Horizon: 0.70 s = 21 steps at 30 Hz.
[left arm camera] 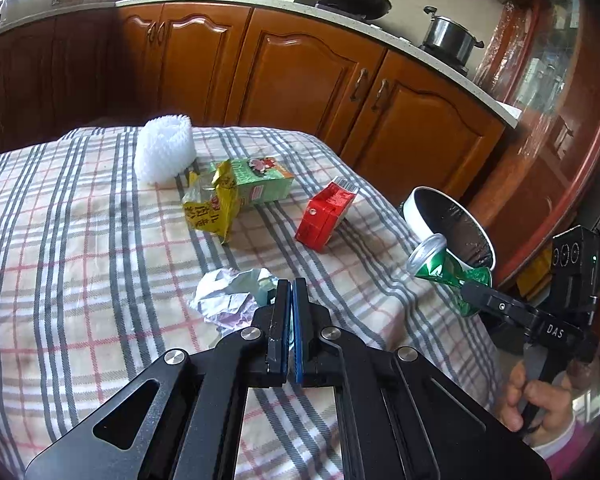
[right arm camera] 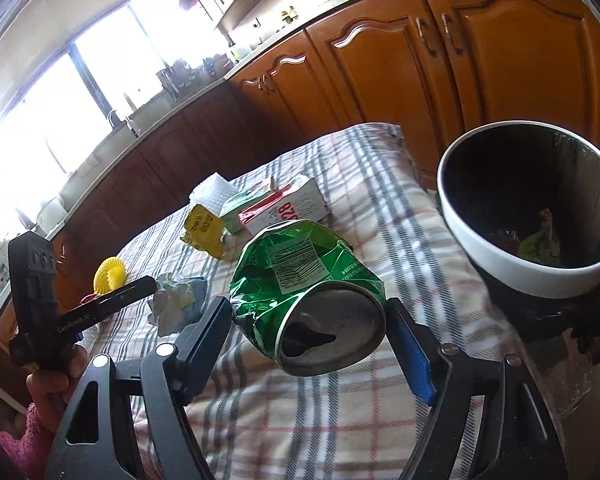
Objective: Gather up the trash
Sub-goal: 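Grasp the crumpled silver bag with the left tool while the right tool grasps the crushed green can, then carry the silver bag and green can over the bin and open both tools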
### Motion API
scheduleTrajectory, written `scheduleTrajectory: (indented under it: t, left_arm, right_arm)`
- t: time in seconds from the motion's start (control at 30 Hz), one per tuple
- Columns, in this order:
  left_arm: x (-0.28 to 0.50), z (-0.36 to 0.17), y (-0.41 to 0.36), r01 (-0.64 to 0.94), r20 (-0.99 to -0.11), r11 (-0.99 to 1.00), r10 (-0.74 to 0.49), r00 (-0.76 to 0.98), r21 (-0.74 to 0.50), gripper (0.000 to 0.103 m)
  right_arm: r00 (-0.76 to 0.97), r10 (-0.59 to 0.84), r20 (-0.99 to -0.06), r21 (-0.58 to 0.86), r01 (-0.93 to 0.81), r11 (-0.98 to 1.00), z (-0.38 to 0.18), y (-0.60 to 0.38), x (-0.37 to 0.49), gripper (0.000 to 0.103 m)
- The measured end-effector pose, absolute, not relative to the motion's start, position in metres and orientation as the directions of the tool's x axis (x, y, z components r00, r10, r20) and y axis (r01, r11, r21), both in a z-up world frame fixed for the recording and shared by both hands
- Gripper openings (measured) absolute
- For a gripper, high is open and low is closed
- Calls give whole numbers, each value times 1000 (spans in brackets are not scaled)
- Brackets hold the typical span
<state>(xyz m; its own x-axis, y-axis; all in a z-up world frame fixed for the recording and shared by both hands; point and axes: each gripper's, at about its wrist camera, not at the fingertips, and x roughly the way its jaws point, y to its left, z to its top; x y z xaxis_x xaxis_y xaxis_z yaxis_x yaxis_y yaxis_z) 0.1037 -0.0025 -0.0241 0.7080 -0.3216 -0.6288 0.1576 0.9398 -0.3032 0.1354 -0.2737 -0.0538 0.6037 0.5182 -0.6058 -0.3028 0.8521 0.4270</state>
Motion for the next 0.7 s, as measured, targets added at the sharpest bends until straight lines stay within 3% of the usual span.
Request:
scheduleTrajectory:
  t: [0.7]
  left_arm:
    - [134,11,-127,408,-575,876,-478,664,-257,0]
  right_arm:
    - [719,403,-566,414,-176,893,-34,-359,136,79]
